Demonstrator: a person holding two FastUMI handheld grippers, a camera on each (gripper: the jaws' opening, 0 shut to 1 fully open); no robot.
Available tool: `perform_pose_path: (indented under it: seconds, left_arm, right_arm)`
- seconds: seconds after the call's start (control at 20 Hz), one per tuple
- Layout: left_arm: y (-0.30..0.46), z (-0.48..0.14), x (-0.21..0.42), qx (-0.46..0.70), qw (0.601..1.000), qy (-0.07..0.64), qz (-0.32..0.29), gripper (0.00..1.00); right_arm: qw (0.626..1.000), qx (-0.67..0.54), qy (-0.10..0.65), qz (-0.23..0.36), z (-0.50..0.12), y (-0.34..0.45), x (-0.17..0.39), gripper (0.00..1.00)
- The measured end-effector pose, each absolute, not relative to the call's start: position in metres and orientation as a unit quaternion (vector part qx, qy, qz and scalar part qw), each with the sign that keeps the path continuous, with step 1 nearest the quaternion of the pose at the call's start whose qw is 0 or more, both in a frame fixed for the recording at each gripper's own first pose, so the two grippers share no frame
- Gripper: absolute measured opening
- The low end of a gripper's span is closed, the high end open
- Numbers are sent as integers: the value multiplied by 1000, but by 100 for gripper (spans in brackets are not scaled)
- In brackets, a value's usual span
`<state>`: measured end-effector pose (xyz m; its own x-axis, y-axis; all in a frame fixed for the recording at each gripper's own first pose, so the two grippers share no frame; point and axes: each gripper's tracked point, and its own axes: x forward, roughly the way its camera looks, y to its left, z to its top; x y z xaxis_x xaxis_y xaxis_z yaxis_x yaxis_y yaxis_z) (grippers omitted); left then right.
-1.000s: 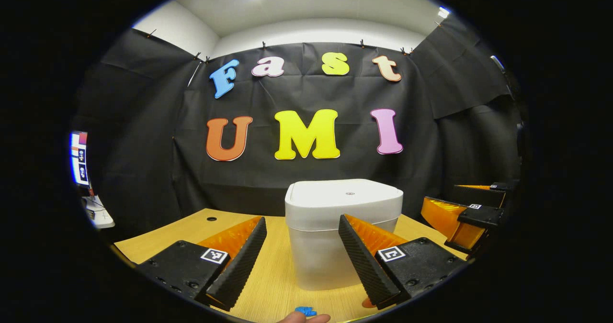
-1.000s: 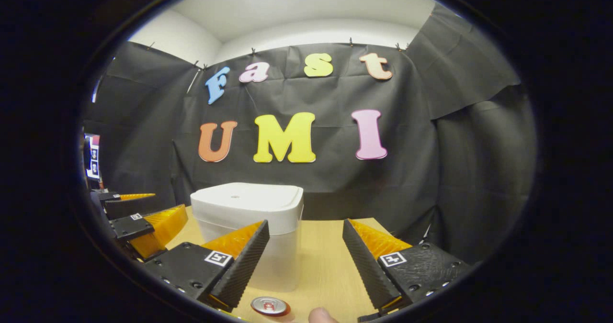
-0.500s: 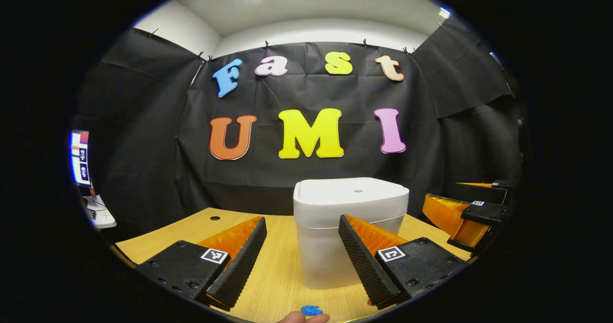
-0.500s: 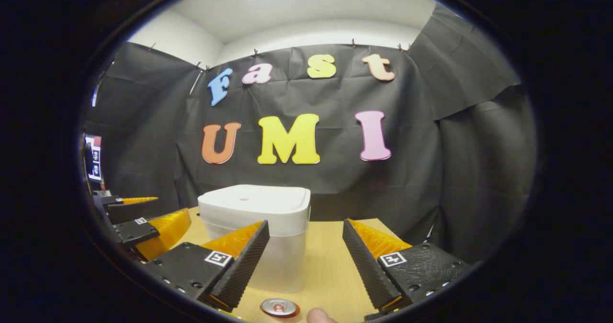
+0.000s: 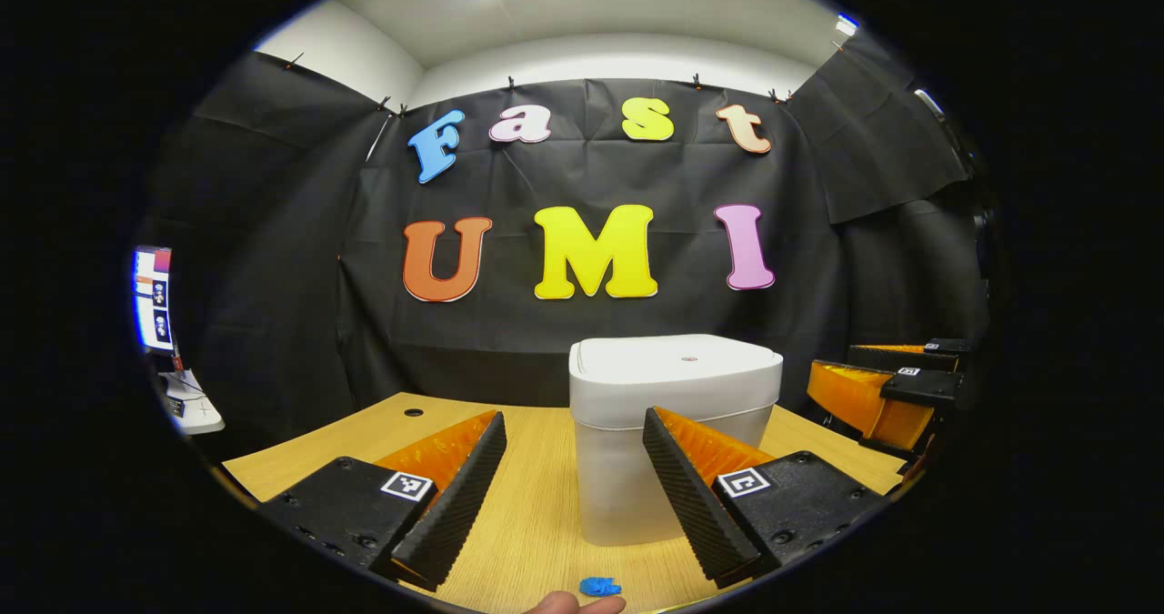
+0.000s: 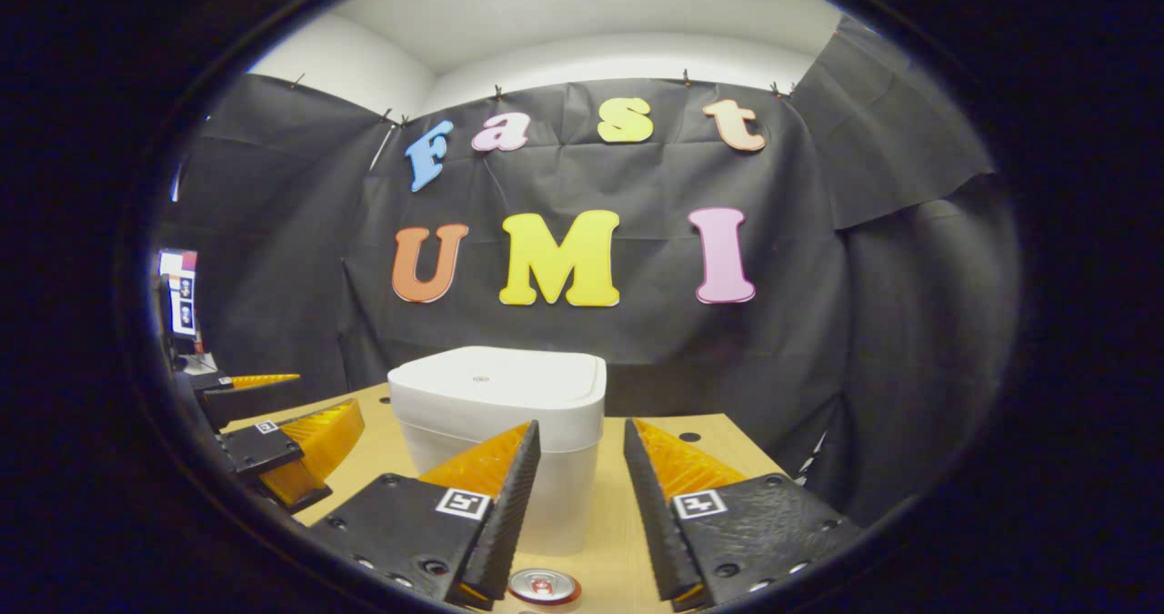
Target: Press the lid of the desktop garbage bin to open it, pick up the crumpled paper on the desktop and throw it into the bin, then pick up the pop can on the desktop and drop it into the bin, and finally close the garbage bin lid.
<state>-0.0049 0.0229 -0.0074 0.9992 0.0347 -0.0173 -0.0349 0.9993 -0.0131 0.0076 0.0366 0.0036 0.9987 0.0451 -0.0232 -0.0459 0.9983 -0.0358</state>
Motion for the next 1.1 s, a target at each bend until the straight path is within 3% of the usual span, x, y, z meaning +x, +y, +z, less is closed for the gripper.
perform_pose_path:
  seconds: [0.15, 0.2, 0.3, 0.45, 0.65, 1.1]
  left_arm:
    - [23, -8, -5, -8, 1000, 11, 19, 98]
    - [23, -9, -5, -10, 1000, 12, 21, 98]
    - [25, -10, -7, -10, 1000, 12, 24, 98]
    - [34, -15, -11, -9, 999, 17, 32, 98]
    - [37, -19, -15, -11, 999, 23, 35, 98]
    - [50, -21, -18, -16, 998, 24, 49, 98]
  right_arm:
    - [998, -10, 13, 59, 12, 59, 13, 53]
    - [999, -12, 16, 39, 16, 53, 13, 53]
    - [999, -6, 25, 46, 15, 52, 25, 7]
    - [997, 14, 31, 74, 26, 73, 34, 0]
    - [996, 1, 21, 88, 48, 86, 59, 0]
    - [989, -10, 90, 121, 10, 104, 92, 0]
